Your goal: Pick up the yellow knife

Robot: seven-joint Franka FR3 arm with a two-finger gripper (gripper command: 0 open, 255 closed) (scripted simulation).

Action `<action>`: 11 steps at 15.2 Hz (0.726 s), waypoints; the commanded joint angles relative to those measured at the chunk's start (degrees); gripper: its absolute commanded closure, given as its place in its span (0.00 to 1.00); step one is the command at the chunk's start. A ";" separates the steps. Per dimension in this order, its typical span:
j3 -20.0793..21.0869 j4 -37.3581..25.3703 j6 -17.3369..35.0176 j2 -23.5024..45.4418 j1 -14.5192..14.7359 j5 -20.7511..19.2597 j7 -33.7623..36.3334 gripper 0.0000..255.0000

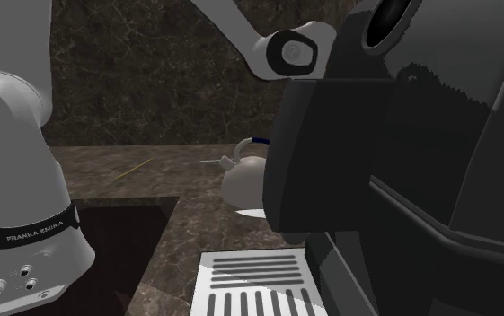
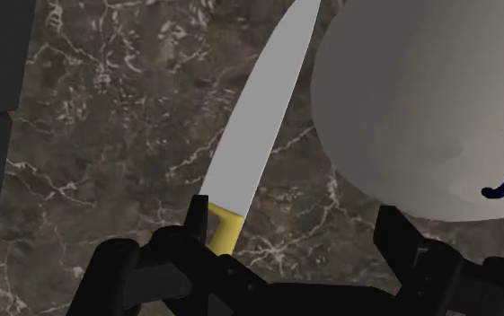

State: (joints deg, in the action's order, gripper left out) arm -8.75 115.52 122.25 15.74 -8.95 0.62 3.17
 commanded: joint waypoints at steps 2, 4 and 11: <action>-0.62 -5.66 0.40 6.75 -1.29 0.94 0.13 0.00; -0.90 -9.67 0.33 11.16 -2.18 1.59 0.35 0.00; -0.83 -13.08 2.82 17.47 -3.22 2.54 0.44 0.00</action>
State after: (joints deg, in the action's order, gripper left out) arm -9.63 102.42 124.52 32.71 -12.13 3.07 3.64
